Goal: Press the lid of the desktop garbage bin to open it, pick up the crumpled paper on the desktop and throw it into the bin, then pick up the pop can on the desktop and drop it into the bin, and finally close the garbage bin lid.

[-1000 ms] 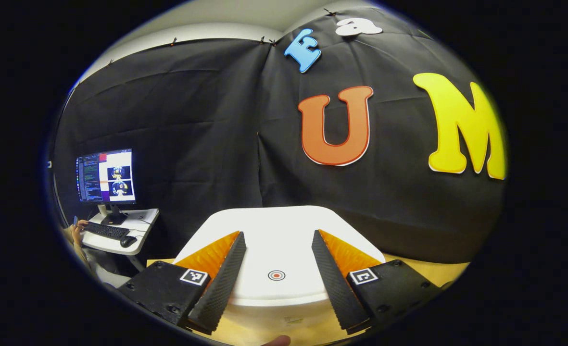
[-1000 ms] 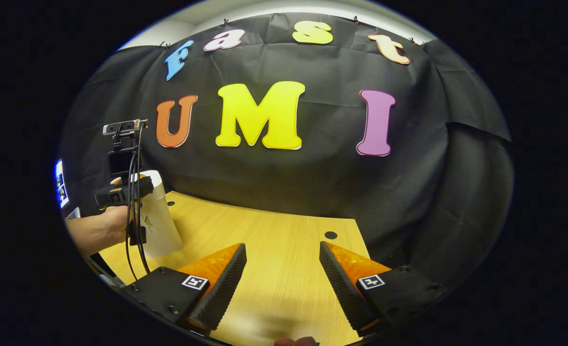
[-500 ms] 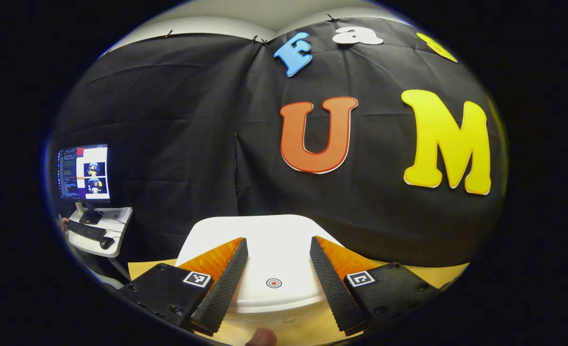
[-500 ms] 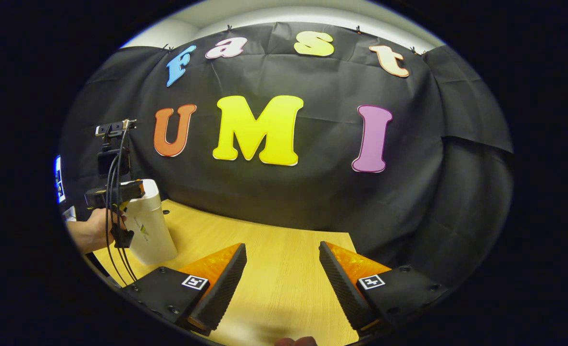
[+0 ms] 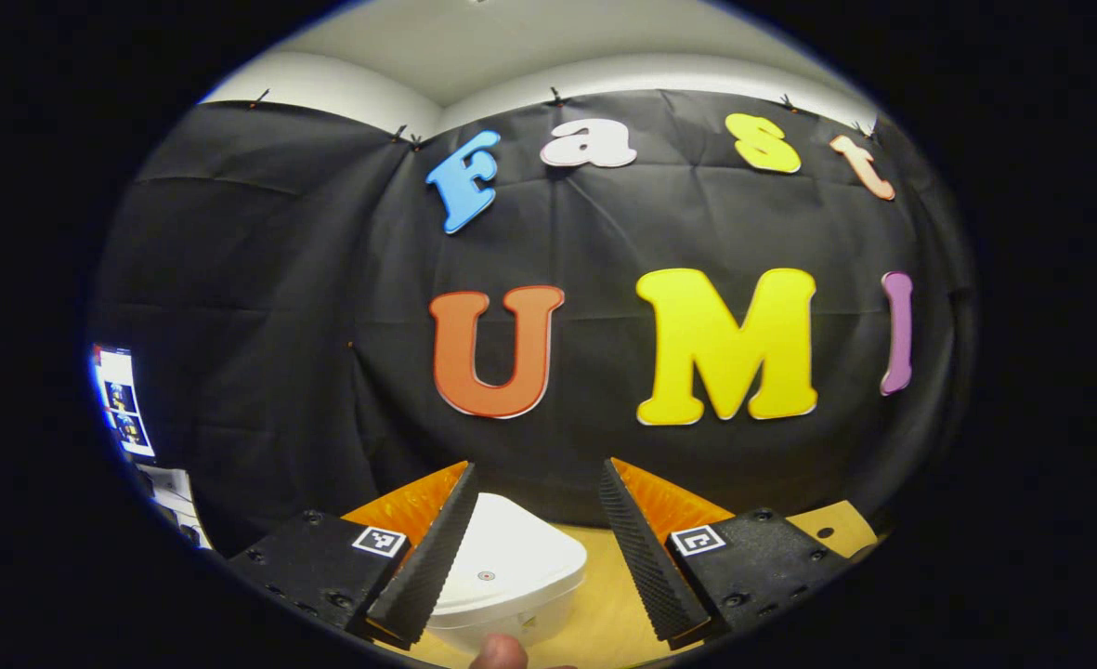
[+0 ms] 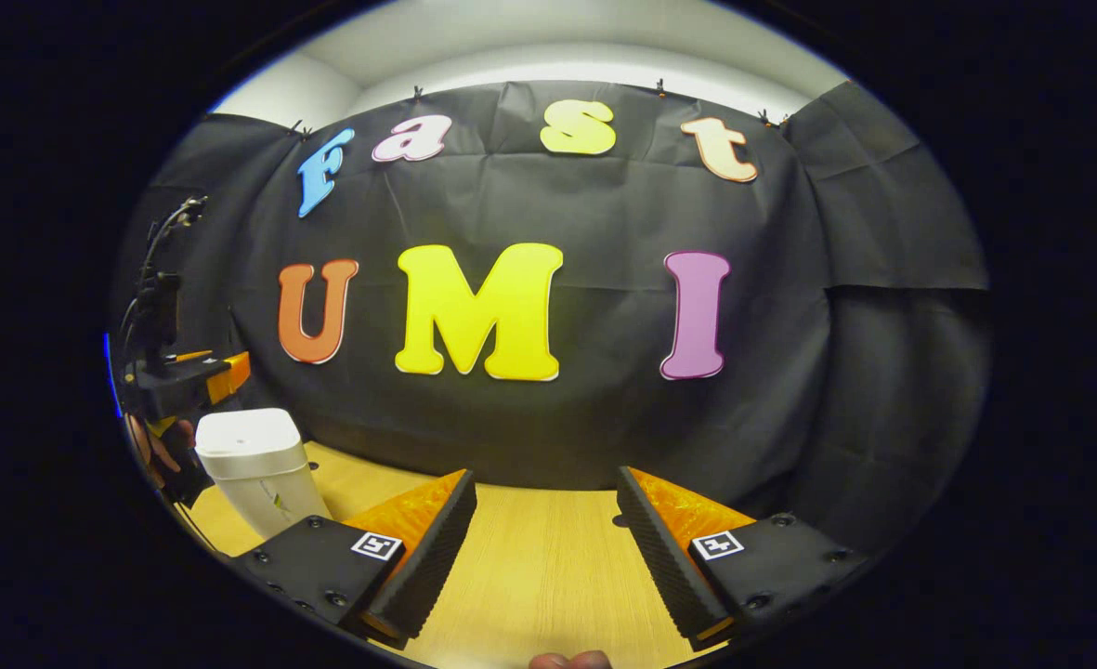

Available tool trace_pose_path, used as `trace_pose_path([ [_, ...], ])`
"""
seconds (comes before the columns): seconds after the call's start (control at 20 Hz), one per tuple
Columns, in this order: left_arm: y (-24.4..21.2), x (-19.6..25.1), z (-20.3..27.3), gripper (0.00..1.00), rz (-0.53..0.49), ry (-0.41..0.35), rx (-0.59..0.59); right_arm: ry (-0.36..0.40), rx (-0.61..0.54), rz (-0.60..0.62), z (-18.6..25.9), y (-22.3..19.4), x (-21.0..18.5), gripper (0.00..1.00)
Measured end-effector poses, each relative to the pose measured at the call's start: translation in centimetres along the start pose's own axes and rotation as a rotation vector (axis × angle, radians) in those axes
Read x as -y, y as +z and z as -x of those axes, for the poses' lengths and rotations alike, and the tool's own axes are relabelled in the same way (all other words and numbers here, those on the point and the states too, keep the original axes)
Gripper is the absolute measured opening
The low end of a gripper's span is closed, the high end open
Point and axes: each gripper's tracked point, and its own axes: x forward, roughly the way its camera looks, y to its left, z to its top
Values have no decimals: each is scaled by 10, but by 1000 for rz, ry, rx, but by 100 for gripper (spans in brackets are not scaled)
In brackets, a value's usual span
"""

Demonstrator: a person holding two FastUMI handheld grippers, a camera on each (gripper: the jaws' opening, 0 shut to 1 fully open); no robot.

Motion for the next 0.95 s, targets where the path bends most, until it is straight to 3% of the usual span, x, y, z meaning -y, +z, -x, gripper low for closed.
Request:
trace_pose_path([
  [0.15, 11, 26, 26, 89, 31, -111, 24, -16, 43, 5, 3, 13, -9, 97],
  [0.35, 10, 53, 51, 89, 67, -186, 31, -25, 88, 18, 11, 26, -27, 97],
  [0.5, 14, 64, 65, 89, 11, -241, 71, -29, 104, 13, 18, 29, -35, 97],
  [0.65, 16, 70, 75, 89, -30, -267, 101, -32, 106, 11, 23, 28, -39, 97],
  [0.95, 9, 75, 83, 89, 1, -279, 66, -35, 112, 19, 27, 29, -40, 97],
])
